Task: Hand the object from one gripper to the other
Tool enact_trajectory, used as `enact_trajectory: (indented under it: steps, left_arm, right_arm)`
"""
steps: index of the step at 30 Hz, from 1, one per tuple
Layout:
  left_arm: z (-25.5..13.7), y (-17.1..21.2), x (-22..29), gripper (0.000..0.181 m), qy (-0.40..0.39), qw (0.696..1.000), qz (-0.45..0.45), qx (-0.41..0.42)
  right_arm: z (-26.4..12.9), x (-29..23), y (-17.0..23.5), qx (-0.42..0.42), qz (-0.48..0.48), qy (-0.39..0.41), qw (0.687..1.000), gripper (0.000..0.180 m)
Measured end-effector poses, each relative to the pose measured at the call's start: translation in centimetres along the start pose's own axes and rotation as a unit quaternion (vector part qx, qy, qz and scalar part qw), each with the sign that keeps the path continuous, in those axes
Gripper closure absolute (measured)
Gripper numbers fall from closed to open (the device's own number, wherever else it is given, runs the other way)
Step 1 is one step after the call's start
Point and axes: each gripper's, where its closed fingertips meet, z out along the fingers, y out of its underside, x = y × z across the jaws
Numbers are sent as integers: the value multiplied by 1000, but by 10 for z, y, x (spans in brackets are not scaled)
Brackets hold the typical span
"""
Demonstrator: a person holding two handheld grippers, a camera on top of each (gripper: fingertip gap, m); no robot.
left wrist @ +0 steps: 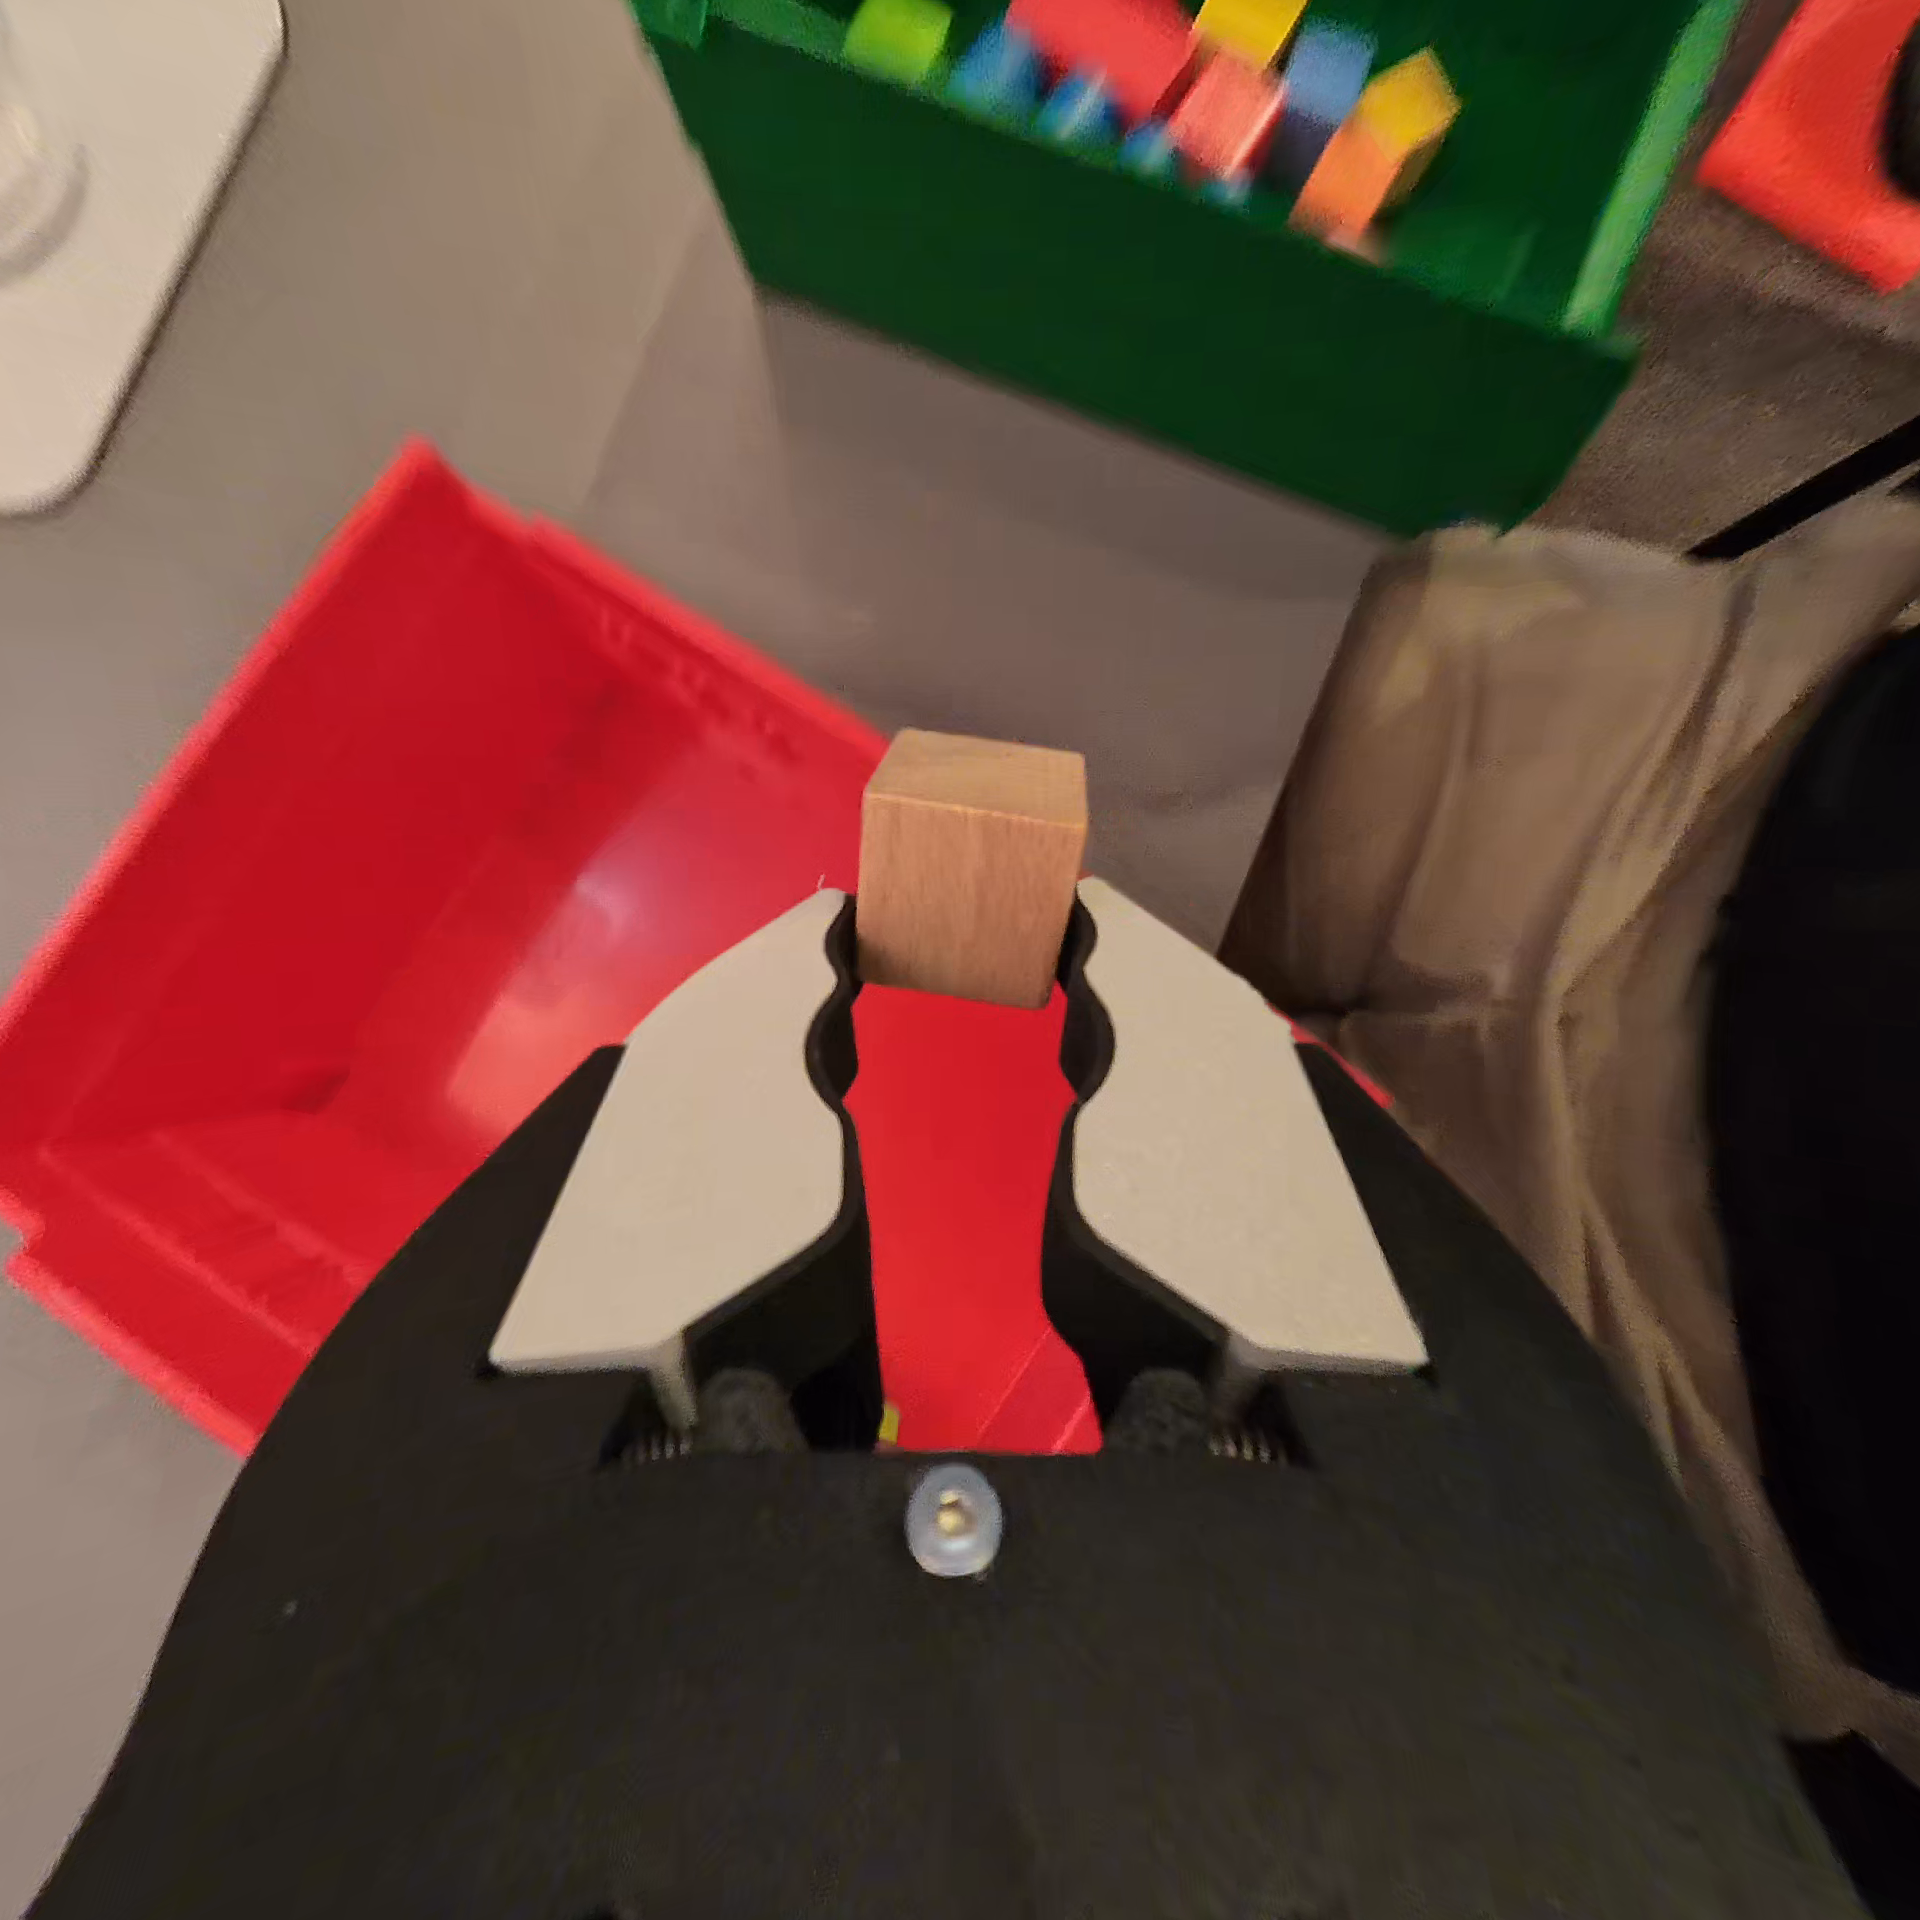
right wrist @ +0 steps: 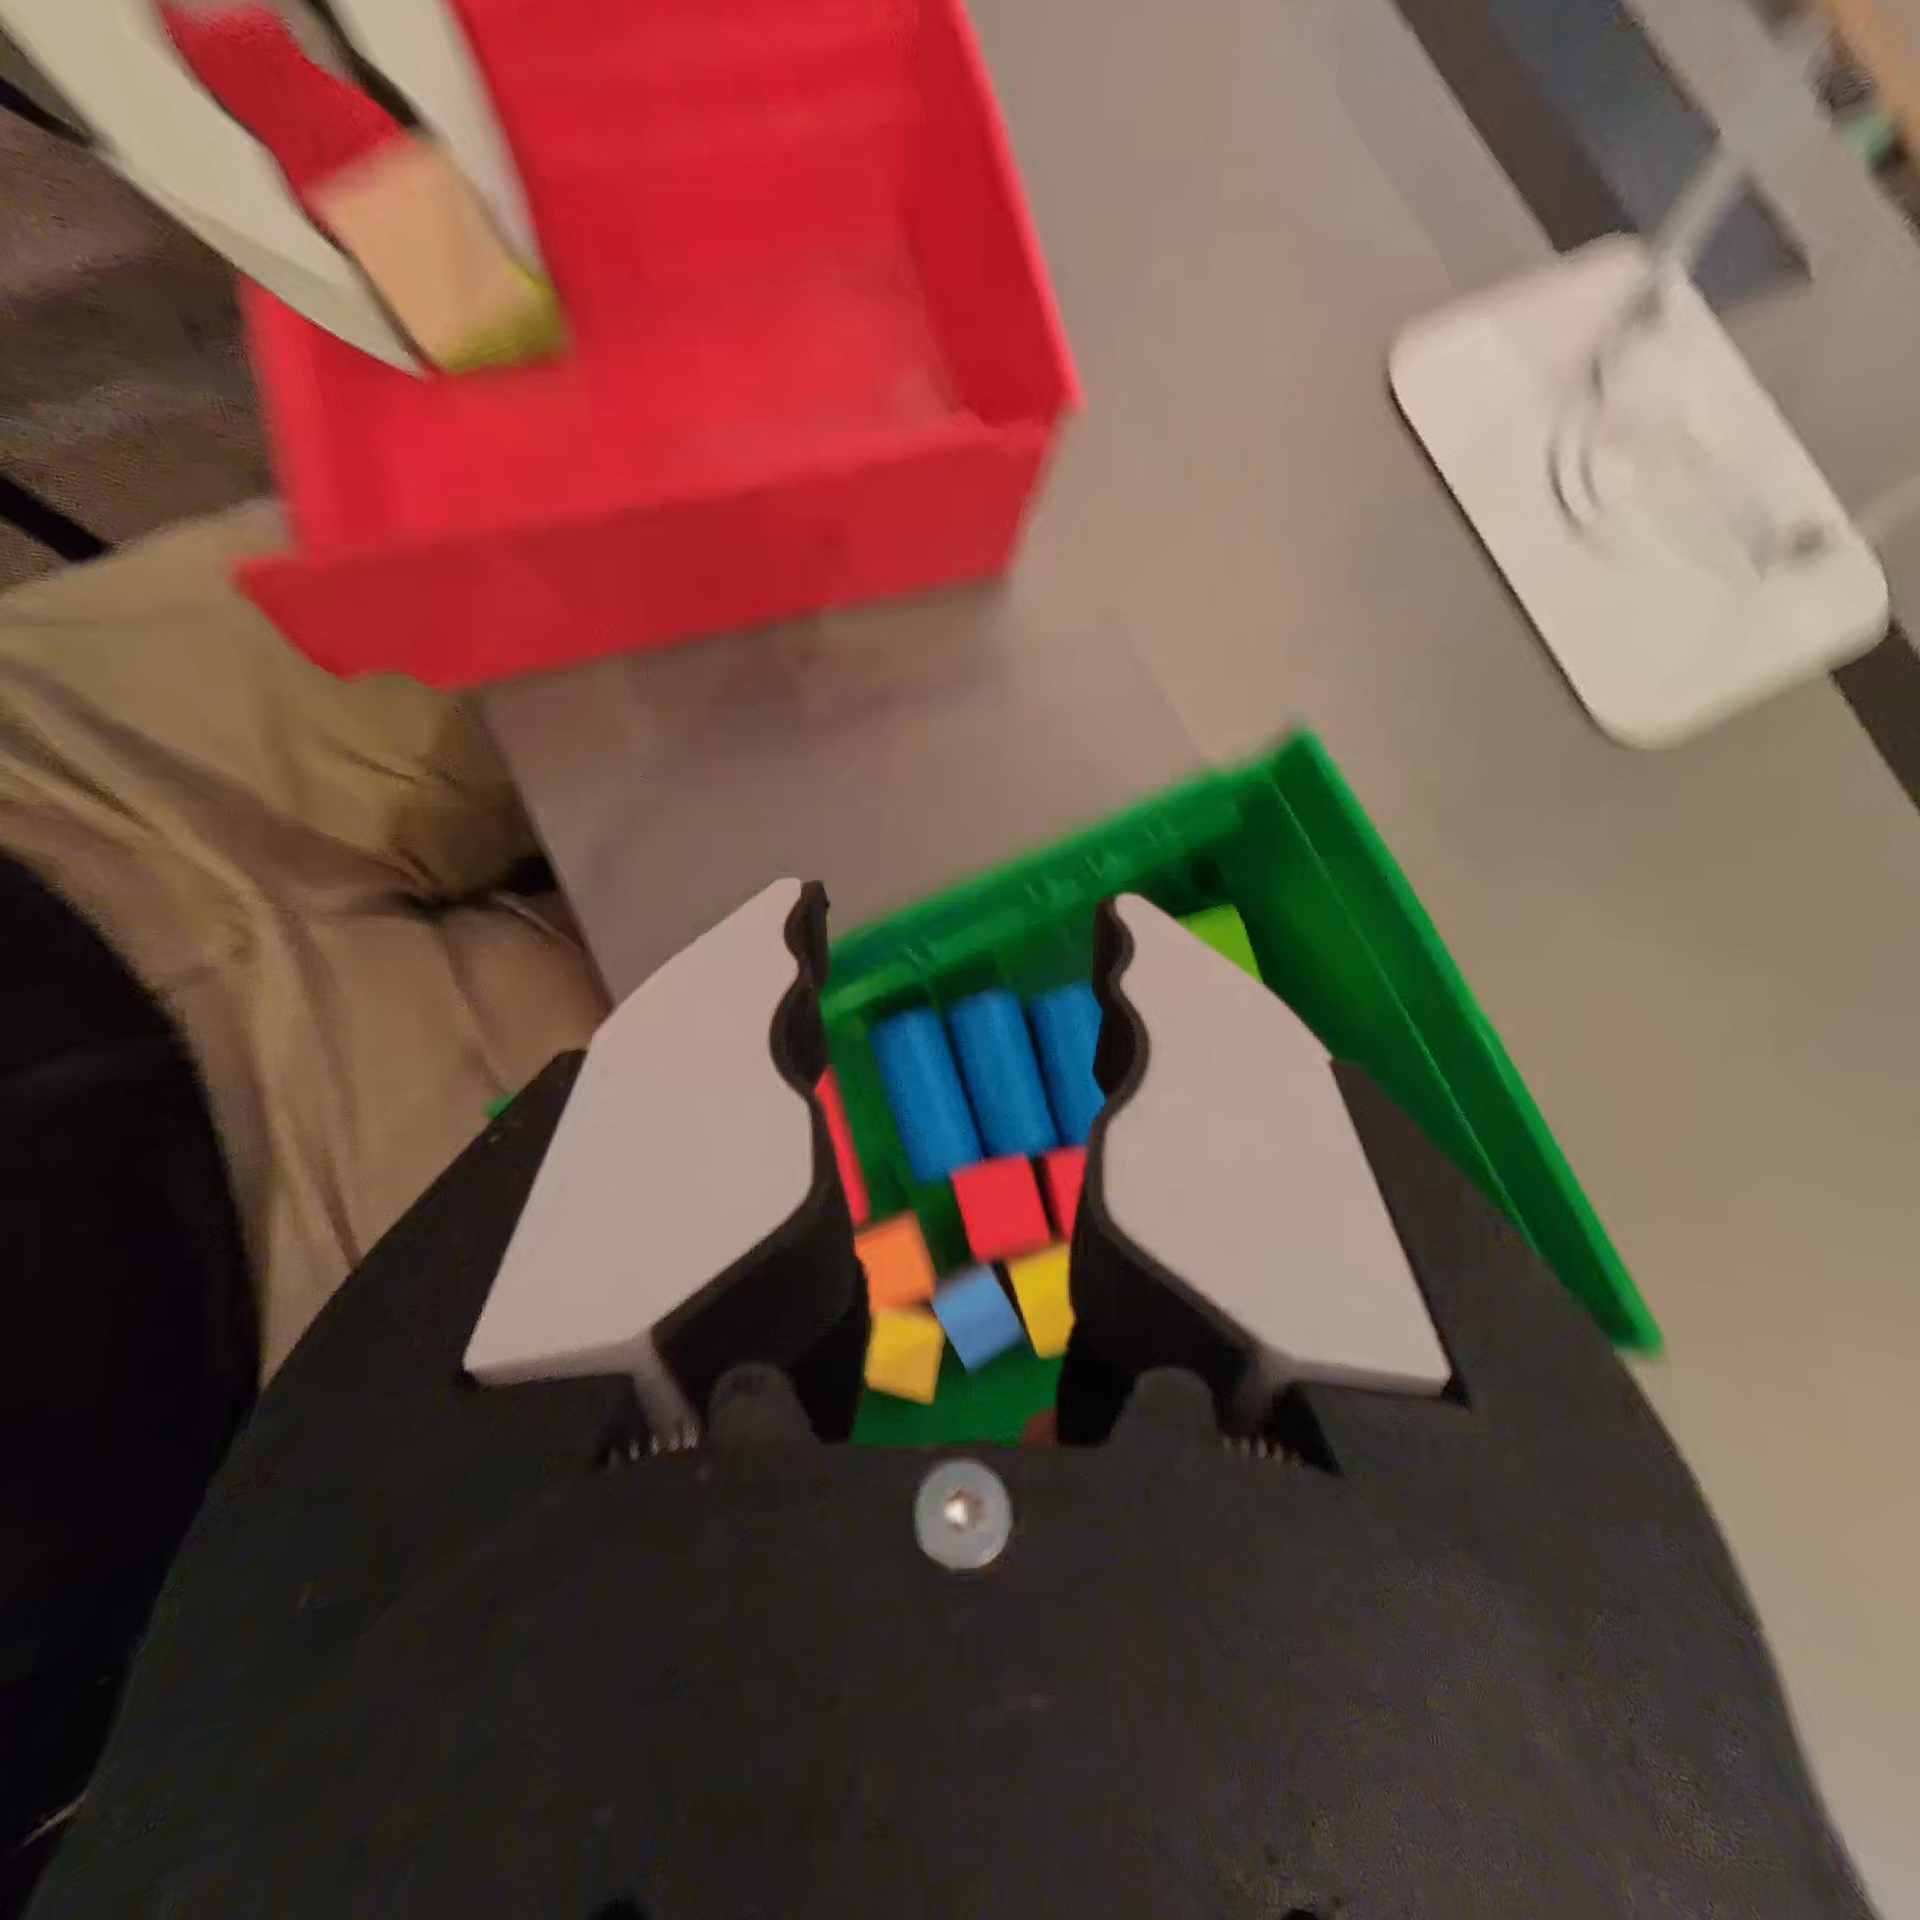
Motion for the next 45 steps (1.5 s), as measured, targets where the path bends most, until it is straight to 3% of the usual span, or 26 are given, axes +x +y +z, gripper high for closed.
enact_trajectory:
  steps: [4, 8, 19, 24, 45]
  left_arm:
    - [-9, -45, 27, 145, 17, 997, 29, 62]
    - [-12, -78, 56, 145, 39, 991, 66, 106]
    - [-7, -102, 88, 145, 71, 986, 101, 113]
    - [0, -105, 89, 145, 65, 986, 108, 105]
    - [-3, -110, 89, 143, 85, 985, 85, 127]
  right_arm:
    - [11, -61, -38, 68, -58, -91, 992, 129]
    - [24, -96, -47, 87, -67, -153, 982, 125]
    - [13, -123, -53, 147, -63, -228, 960, 130]
    - [13, -125, -49, 137, -79, -212, 964, 141]
    - [5, -122, -53, 150, -93, -190, 966, 146]
